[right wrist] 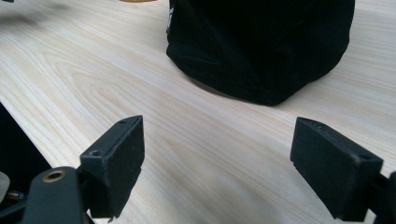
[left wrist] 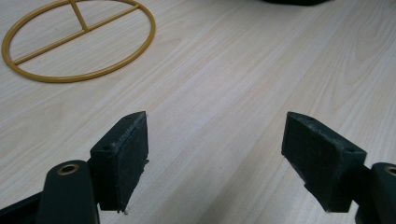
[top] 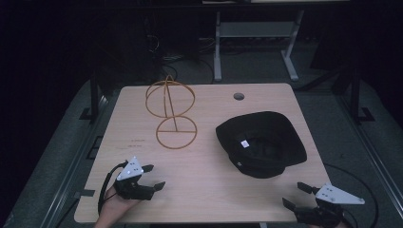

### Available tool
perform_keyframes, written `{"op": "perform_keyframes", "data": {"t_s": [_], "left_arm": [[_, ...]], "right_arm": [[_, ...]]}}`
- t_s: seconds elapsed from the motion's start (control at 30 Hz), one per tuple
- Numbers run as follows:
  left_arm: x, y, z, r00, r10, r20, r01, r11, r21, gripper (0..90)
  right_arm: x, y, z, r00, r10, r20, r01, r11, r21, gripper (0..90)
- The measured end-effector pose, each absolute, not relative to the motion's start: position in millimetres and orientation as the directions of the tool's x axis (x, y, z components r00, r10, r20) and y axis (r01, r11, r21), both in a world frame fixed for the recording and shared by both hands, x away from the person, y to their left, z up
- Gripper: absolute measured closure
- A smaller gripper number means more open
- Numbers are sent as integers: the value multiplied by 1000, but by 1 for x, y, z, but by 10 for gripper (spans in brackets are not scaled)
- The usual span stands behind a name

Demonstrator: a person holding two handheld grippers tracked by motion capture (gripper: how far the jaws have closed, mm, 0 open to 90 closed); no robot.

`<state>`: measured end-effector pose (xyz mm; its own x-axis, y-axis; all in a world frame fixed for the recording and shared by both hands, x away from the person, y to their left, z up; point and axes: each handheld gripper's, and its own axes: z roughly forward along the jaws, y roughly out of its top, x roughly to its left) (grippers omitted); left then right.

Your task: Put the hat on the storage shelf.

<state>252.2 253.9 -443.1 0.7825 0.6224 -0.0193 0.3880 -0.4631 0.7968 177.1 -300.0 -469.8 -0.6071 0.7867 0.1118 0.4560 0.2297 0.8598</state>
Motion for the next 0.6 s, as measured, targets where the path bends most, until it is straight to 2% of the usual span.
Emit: {"op": "perform_keyframes", "data": {"t_s": [0.4,0.6], "left_arm": [[256,251,-444,784,619,-47,406,-454,794,225],[251,239,-434,809,586,-40,373,-460,806,218]], "right_arm": [[176,-304,-471,-601,789,129,464,213,860,170],[175,-302,-468,-604,785,133,451,200,870,166]]}}
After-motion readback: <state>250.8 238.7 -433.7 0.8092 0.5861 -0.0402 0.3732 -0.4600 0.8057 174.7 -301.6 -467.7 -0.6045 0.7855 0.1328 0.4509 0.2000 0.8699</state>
